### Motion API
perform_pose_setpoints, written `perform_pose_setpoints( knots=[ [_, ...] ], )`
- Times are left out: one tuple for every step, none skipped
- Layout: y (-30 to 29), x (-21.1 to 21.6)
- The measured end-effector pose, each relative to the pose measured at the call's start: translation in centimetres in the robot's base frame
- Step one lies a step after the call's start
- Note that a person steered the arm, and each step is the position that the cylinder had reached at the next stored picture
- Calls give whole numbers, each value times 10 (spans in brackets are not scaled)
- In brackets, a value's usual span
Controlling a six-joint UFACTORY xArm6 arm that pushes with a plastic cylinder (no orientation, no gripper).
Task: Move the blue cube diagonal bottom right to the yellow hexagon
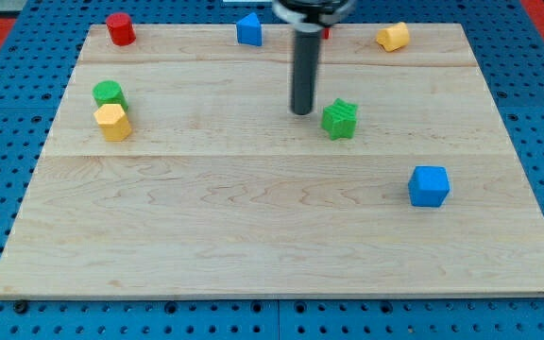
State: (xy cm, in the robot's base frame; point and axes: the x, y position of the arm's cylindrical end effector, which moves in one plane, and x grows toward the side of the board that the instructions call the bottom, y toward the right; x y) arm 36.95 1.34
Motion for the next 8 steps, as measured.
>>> perform_pose_setpoints(
  knots=[
    [62,19],
    [137,20],
    [128,20],
    [108,20],
    [102,21],
    [102,21],
    [102,24],
    [102,24]
  ],
)
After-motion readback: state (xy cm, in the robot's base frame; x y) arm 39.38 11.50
